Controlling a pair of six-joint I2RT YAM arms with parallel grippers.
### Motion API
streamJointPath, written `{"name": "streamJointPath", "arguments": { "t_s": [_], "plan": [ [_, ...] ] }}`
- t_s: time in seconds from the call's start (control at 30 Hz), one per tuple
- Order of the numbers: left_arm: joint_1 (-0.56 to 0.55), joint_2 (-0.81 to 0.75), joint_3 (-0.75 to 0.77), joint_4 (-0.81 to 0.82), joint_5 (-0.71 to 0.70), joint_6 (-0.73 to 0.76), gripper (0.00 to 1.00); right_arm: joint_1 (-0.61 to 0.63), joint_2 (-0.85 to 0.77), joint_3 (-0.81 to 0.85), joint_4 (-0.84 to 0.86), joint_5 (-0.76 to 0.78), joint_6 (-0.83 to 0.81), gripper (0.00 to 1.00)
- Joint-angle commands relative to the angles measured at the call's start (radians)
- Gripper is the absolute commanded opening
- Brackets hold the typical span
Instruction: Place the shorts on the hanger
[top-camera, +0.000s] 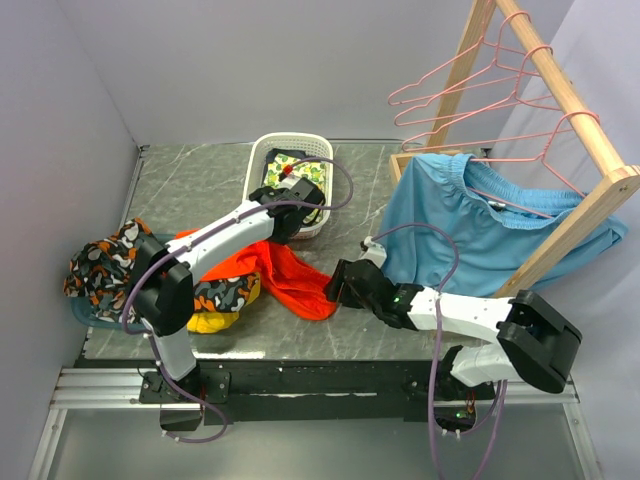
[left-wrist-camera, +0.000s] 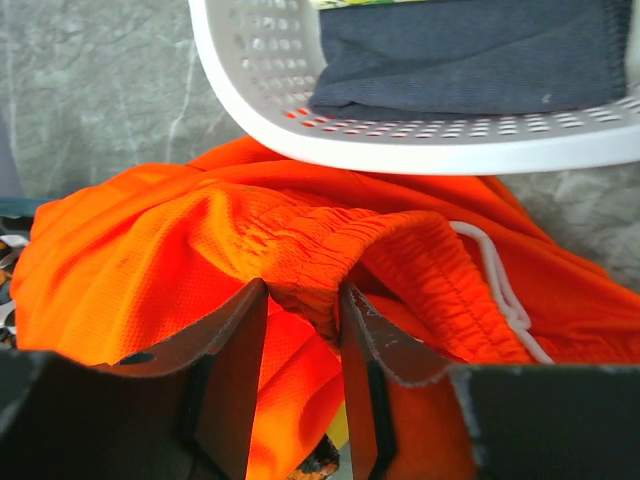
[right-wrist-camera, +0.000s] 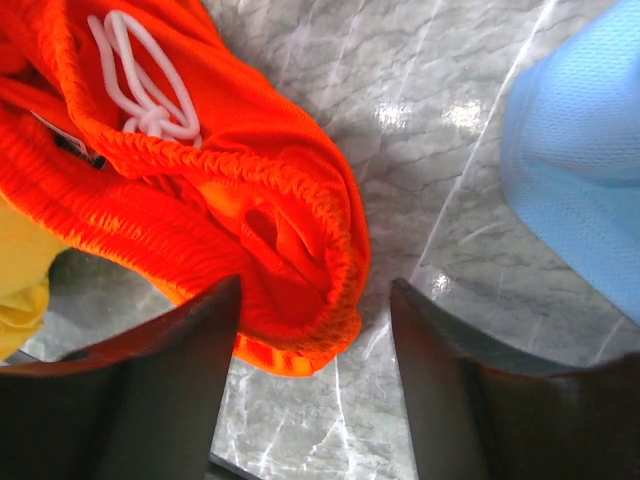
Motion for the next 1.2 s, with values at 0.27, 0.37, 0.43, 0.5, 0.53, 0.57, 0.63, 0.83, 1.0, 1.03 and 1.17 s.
{"name": "streamJointPath", "arguments": {
  "t_s": [0.27, 0.37, 0.43, 0.5, 0.53, 0.57, 0.63, 0.83, 1.0, 1.03, 1.17],
  "plan": [
    [0.018, 0.052, 0.017, -0.031, -0.081, -0.042, 0.43, 0.028, 0.069, -0.020, 0.079, -0.034, -0.001, 0.49],
    [0.036, 0.071, 0.032, -0.033, -0.082, -0.052, 0.38, 0.038, 0.081, -0.003, 0.074, -0.032, -0.012, 0.46],
    [0.049, 0.079, 0.049, -0.042, -0.098, -0.065, 0.18, 0.047, 0.075, 0.012, 0.059, -0.021, -0.021, 0.33],
    [0.070, 0.068, 0.069, -0.050, -0.121, -0.077, 0.03, 0.059, 0.057, 0.044, -0.004, 0.035, -0.033, 0.19],
    [0.073, 0.059, 0.103, -0.057, -0.134, -0.081, 0.01, 0.079, 0.025, 0.057, -0.015, 0.057, -0.038, 0.05],
    [0.079, 0.031, 0.124, -0.064, -0.141, -0.080, 0.01, 0.090, 0.005, 0.072, -0.056, 0.080, -0.044, 0.00],
    [0.084, -0.001, 0.210, -0.065, -0.141, -0.068, 0.01, 0.116, -0.060, 0.126, -0.144, 0.161, -0.067, 0.00],
    [0.087, -0.095, 0.512, -0.087, -0.186, 0.027, 0.01, 0.217, -0.199, 0.354, -0.368, 0.366, -0.161, 0.00],
    [0.084, -0.180, 0.643, 0.037, -0.135, 0.159, 0.01, 0.257, -0.232, 0.576, -0.460, 0.504, -0.291, 0.00],
    [0.084, -0.191, 0.682, 0.083, -0.122, 0.167, 0.01, 0.257, -0.232, 0.607, -0.472, 0.522, -0.308, 0.00],
    [0.067, -0.243, 0.758, 0.194, 0.003, 0.184, 0.01, 0.257, -0.250, 0.779, -0.506, 0.595, -0.420, 0.00]
  ]
}}
